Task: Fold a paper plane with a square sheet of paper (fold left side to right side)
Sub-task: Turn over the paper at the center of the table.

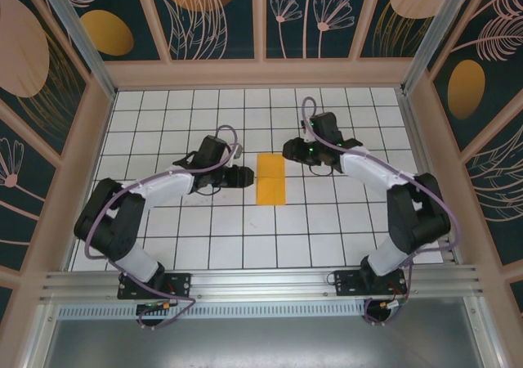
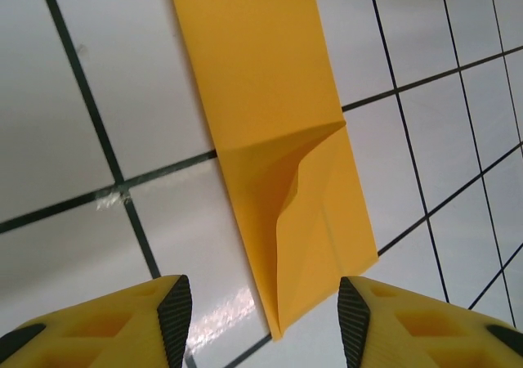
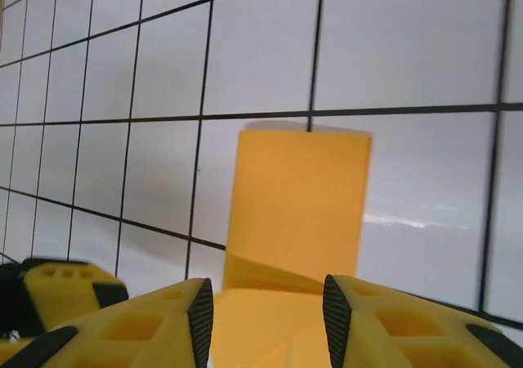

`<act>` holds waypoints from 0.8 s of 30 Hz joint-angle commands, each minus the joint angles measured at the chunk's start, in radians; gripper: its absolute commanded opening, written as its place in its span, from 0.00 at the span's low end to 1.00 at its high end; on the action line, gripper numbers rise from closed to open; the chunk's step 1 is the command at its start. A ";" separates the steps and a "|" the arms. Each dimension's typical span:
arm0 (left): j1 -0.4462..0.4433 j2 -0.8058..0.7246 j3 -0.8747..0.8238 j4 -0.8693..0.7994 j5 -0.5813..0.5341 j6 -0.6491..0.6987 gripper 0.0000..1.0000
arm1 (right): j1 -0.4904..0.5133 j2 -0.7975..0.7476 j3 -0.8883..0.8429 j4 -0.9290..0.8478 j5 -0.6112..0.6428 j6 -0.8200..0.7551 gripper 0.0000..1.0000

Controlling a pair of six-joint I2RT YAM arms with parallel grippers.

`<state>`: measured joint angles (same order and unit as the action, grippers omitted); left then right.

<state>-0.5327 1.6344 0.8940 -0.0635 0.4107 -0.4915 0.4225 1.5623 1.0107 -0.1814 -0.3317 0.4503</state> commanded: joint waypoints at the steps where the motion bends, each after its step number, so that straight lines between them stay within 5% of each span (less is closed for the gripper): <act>1: 0.003 0.061 0.057 0.057 0.046 0.004 0.53 | -0.037 -0.072 -0.102 0.089 -0.016 0.020 0.45; 14: 0.001 0.261 0.162 0.098 0.196 -0.005 0.49 | -0.077 -0.201 -0.284 0.251 -0.092 0.100 0.66; 24: -0.001 0.291 0.167 0.094 0.211 -0.001 0.28 | -0.078 -0.186 -0.294 0.259 -0.120 0.105 0.70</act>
<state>-0.5327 1.9163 1.0439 0.0193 0.5983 -0.5007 0.3511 1.3861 0.7361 0.0311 -0.4183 0.5411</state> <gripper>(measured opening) 0.291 0.690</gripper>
